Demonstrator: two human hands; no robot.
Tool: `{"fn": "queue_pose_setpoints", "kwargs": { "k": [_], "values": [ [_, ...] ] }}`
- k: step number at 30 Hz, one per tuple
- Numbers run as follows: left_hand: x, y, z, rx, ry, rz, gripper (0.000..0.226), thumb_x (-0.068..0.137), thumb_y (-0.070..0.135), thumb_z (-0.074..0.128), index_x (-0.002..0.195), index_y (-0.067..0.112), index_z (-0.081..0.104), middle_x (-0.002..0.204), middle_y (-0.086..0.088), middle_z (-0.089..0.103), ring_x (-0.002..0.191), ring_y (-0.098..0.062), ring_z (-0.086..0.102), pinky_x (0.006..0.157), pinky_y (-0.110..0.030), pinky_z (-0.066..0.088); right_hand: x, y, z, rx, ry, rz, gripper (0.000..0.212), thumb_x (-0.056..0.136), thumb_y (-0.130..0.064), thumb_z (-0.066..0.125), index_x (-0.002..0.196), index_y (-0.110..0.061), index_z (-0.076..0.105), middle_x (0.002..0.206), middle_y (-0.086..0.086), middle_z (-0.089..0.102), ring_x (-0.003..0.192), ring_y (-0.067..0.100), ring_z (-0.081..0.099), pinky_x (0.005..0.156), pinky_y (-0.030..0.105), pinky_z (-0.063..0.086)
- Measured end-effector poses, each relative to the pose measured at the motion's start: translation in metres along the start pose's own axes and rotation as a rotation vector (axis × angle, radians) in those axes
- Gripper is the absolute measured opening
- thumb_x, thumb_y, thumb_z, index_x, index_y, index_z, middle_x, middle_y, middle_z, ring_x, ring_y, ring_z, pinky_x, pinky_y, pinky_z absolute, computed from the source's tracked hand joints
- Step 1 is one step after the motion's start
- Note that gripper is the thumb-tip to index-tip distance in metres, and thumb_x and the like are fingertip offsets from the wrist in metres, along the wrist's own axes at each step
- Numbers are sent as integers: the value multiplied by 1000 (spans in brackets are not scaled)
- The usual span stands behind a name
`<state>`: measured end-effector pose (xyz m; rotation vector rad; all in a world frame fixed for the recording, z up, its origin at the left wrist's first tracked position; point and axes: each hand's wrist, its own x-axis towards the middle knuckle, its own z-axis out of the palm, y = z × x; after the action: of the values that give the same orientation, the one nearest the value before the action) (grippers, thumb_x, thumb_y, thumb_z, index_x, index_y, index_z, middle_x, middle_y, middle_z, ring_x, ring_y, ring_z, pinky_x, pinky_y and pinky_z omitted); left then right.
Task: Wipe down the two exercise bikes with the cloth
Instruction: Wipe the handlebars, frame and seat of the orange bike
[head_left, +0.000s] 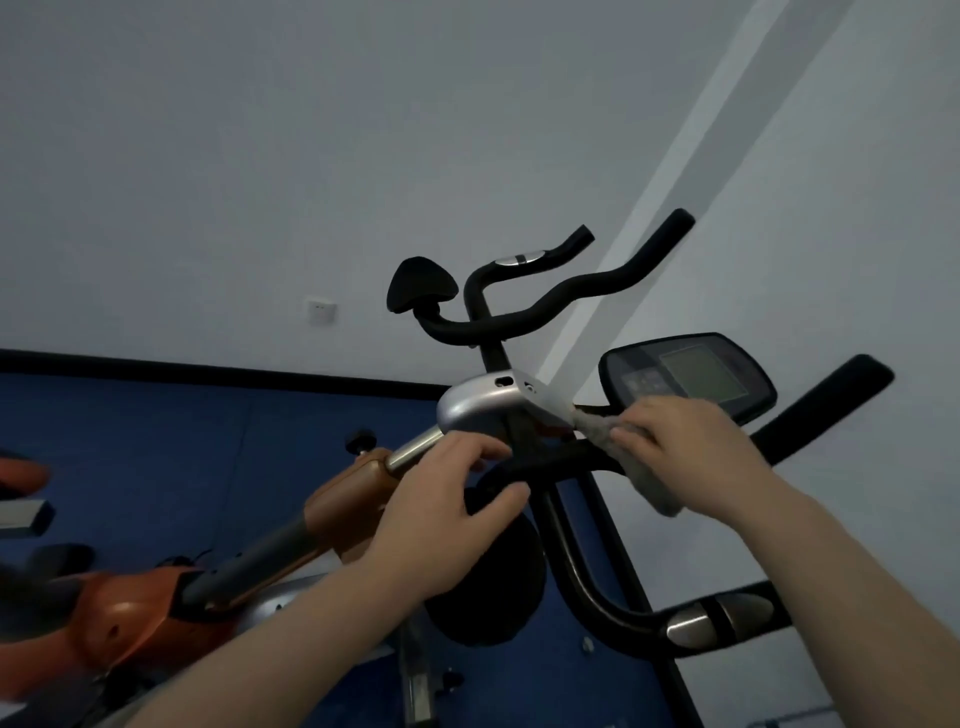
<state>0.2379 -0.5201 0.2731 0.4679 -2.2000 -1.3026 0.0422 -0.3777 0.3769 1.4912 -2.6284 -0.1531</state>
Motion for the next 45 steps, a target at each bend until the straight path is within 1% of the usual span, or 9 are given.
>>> {"fn": "queue_pose_setpoints", "kwargs": {
  "k": [4,9,15,18,21,30,34,38,45],
  "values": [
    [29,15,14,137,28,-39,18,99,30,47,112,32,59,109,16,57,99,-1,55,85,-25,48,1,-37,12,0,122,14,34,100,-37,43,96,-21,73,91,-5,65,90,17,57,83,35,41],
    [29,16,22,321,125,-45,20,99,31,41,93,29,60,82,13,59,73,-2,55,65,-27,50,-11,-45,16,138,163,-94,20,97,-30,54,106,-28,71,105,-13,69,98,13,59,89,36,42],
    [21,17,22,386,152,-15,27,96,33,39,92,27,64,78,13,59,71,-3,55,62,-28,50,-15,-32,27,62,303,255,30,99,-32,45,89,-21,72,84,-6,66,82,18,58,73,32,37],
    [19,17,21,397,153,13,24,96,32,43,98,27,66,83,13,61,75,-3,55,65,-27,50,-19,-73,41,77,432,133,20,96,-27,54,96,-26,74,96,-10,72,93,17,63,91,34,34],
    [19,16,20,413,141,29,24,96,32,44,105,28,66,89,13,62,79,-4,56,67,-26,49,-21,-45,32,51,339,-4,22,98,-30,54,113,-34,69,111,-15,70,104,13,61,92,36,38],
    [18,13,21,368,145,3,22,94,32,48,107,29,65,88,16,59,74,-2,56,60,-25,50,-34,-64,50,134,569,390,19,93,-27,63,109,-24,74,108,-10,69,100,18,57,83,30,29],
    [19,11,23,358,155,-36,20,93,33,49,106,33,65,79,18,55,63,3,53,50,-16,37,-39,-18,32,78,475,228,18,93,-27,64,108,-22,73,105,-8,70,95,21,57,77,34,36],
    [18,13,26,395,199,-65,17,92,31,52,101,35,65,70,21,51,58,6,50,46,-13,30,-38,-32,34,88,534,393,13,90,-24,67,99,-20,74,95,-5,70,87,22,55,71,32,33],
    [14,20,25,371,182,-139,20,94,28,52,104,39,65,74,18,59,64,3,55,52,-16,36,-36,-21,33,100,428,179,18,95,-24,59,108,-23,71,102,-6,68,92,21,50,72,32,32]
  ]
}}
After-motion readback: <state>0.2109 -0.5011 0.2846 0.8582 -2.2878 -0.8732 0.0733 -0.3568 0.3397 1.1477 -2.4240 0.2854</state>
